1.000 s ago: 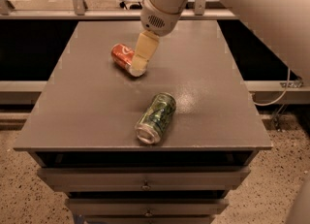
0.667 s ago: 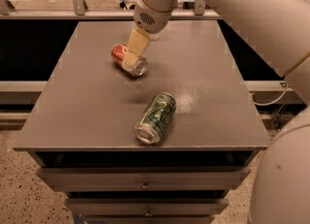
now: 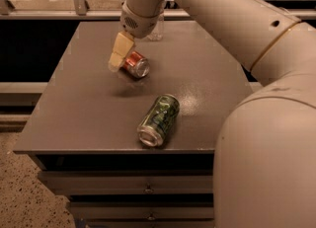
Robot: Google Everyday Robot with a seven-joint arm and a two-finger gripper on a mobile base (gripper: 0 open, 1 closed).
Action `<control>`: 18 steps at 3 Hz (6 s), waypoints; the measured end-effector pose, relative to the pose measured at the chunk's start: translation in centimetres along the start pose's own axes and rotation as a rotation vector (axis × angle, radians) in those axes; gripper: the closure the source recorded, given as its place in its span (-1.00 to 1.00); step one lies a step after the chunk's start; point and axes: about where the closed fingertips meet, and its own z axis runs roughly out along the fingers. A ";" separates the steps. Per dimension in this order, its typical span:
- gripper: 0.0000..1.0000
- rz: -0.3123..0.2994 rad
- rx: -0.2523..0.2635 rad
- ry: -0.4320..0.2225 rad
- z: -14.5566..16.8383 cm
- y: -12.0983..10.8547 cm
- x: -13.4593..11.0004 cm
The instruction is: Place coke can upright
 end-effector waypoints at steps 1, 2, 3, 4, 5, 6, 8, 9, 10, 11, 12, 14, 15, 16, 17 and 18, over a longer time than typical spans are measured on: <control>-1.00 0.050 0.021 0.027 2.8 -0.8 -1.5; -1.00 0.076 0.039 0.048 4.3 -1.6 -2.0; -1.00 0.115 0.057 0.068 5.7 -2.3 -2.1; -0.51 0.145 0.078 0.092 6.8 -2.7 -2.7; -0.03 0.163 0.089 0.105 7.2 -3.0 -2.9; 0.45 0.170 0.111 0.089 6.3 -3.4 -2.9; 1.00 0.021 0.155 -0.260 -2.5 -6.1 -1.9; 1.00 -0.031 0.151 -0.437 -5.3 -7.8 0.0; 1.00 -0.060 0.144 -0.573 -7.0 -9.6 3.2; 1.00 -0.121 0.119 -0.730 -8.2 -11.0 8.0; 1.00 -0.204 0.094 -0.850 -8.4 -11.1 10.4; 1.00 -0.230 0.048 -1.189 -7.1 -10.0 13.2; 1.00 -0.201 0.053 -1.283 -7.1 -9.9 13.2; 0.72 -0.150 0.041 -1.310 -6.5 -10.1 13.8; 0.10 -0.104 0.028 -1.302 -5.8 -10.3 14.3; -0.37 -0.104 0.028 -1.302 -6.1 -10.3 14.2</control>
Offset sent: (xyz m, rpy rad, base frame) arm 0.0466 0.0235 -0.0405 -0.0641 0.0132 -0.1334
